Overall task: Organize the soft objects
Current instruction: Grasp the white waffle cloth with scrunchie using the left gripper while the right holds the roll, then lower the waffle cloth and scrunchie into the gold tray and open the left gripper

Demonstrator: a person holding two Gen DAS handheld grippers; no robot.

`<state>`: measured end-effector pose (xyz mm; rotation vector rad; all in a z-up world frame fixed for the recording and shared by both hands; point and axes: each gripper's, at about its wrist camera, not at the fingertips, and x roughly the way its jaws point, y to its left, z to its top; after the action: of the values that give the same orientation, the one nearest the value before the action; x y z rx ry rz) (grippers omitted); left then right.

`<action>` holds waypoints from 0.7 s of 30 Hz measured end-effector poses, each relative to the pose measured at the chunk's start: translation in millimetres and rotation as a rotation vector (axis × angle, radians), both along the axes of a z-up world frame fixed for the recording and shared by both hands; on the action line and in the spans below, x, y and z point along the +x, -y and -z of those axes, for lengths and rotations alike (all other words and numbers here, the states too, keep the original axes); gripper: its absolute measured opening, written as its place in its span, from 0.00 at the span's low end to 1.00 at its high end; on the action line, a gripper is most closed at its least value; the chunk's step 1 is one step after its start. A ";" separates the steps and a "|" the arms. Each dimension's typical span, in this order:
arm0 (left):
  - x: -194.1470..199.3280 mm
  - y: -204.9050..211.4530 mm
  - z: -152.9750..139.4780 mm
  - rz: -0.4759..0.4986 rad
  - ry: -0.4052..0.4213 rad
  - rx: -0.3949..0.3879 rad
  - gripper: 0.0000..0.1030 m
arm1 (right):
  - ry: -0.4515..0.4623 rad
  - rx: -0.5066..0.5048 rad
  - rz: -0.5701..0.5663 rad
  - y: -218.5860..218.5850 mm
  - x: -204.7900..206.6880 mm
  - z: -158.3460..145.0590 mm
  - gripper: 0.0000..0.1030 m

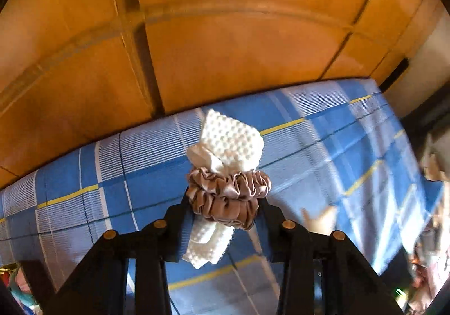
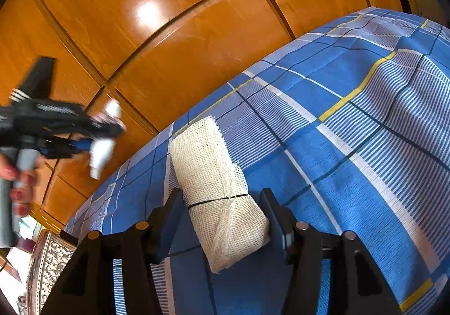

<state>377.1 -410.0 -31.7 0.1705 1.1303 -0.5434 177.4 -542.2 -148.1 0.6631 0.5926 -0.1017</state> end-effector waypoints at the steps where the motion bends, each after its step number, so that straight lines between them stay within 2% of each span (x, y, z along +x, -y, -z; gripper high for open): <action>1: -7.8 -3.7 -9.4 0.007 0.002 -0.015 0.39 | -0.001 -0.001 0.000 0.1 0.2 0.0 0.55; 5: -43.2 -20.5 -45.7 0.042 0.032 -0.059 0.39 | -0.011 -0.009 -0.001 0.4 2.5 -0.2 0.55; 10: -84.4 -61.9 -88.0 0.061 0.061 -0.120 0.39 | -0.032 -0.036 0.000 -2.6 6.1 -2.8 0.55; 15: -122.4 -138.3 -131.3 0.047 0.127 -0.200 0.39 | -0.046 -0.055 0.001 -3.7 6.7 -3.9 0.55; 21: -150.2 -248.2 -154.2 -0.082 0.156 -0.294 0.39 | -0.067 -0.088 0.001 -7.3 9.4 -4.6 0.55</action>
<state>226.9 -161.8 122.6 -0.0865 0.8910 -0.6060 186.8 -535.0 -143.5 0.5765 0.6487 -0.1504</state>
